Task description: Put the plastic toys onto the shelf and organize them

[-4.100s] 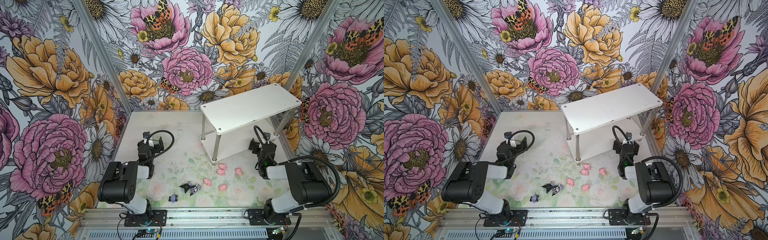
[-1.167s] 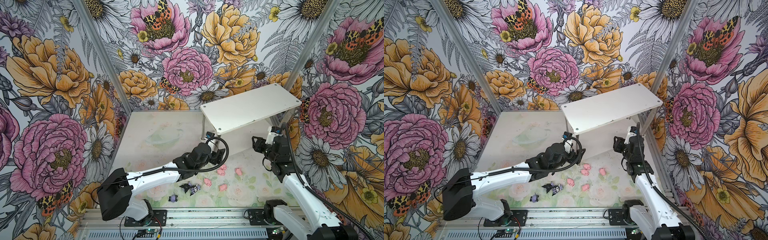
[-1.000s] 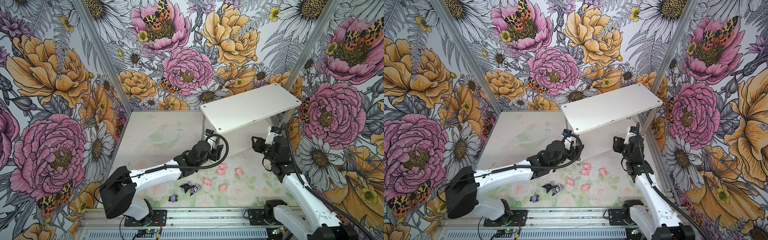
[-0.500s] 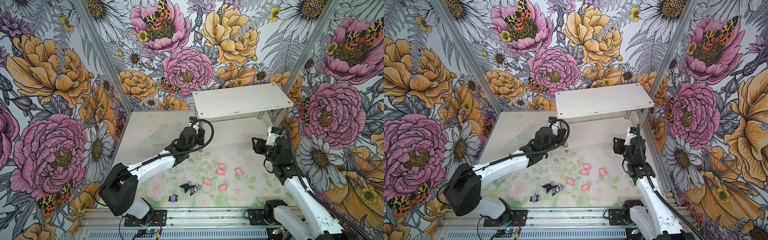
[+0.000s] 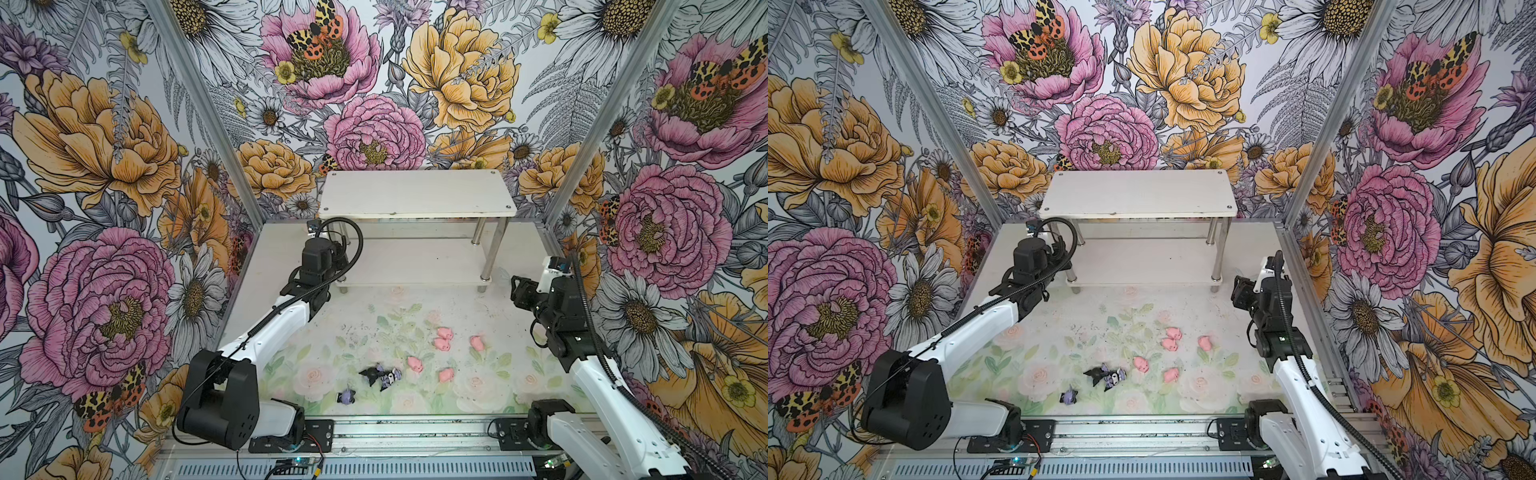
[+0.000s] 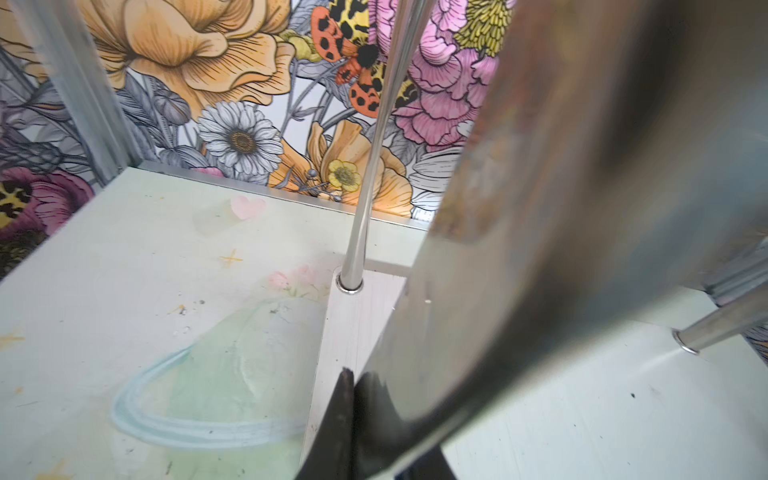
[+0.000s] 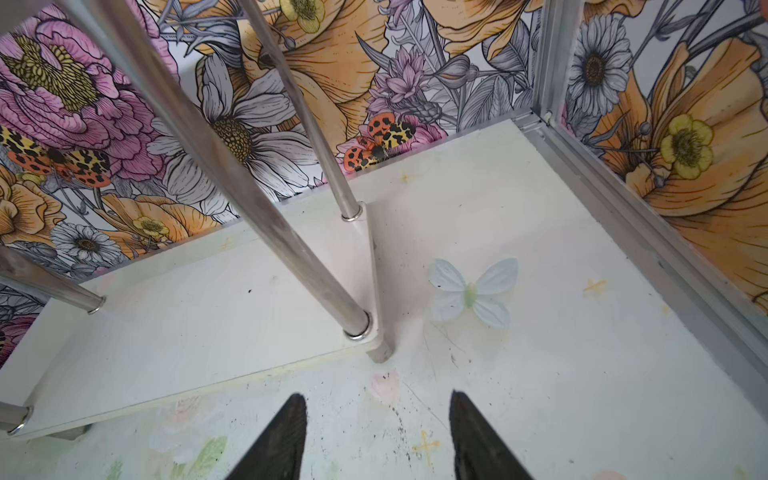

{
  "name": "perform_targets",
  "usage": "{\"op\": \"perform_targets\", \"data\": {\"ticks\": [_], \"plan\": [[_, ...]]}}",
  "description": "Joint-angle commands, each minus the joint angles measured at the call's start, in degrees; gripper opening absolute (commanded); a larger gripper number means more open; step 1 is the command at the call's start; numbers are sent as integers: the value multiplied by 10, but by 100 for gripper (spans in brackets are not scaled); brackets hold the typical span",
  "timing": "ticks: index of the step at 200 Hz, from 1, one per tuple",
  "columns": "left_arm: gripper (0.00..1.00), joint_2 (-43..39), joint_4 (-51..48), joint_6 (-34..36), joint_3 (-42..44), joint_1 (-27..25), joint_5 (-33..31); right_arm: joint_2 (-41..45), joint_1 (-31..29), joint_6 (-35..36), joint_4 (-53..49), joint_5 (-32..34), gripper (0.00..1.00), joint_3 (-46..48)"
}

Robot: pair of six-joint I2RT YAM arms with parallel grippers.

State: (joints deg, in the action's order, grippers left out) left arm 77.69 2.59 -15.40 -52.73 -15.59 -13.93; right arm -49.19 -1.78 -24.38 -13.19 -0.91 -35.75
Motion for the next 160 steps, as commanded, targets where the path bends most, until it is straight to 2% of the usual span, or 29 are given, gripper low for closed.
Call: {"op": "perform_targets", "data": {"ticks": [1,63,102,130,160], "plan": [[13,-22,25,-21,-11,13,-29,-26,-4,-1,12,-13,57,-18],[41,-29,11,-34,-2,13,-26,-32,-79,0,12,7,58,10],[55,-71,-3,-57,29,13,-35,-27,-156,-13,7,42,61,39],[66,-116,-30,-71,51,9,-39,-28,-254,-11,-15,85,64,47],[70,-177,-60,-81,97,-15,-65,-40,-388,-24,-30,158,65,55]]}}
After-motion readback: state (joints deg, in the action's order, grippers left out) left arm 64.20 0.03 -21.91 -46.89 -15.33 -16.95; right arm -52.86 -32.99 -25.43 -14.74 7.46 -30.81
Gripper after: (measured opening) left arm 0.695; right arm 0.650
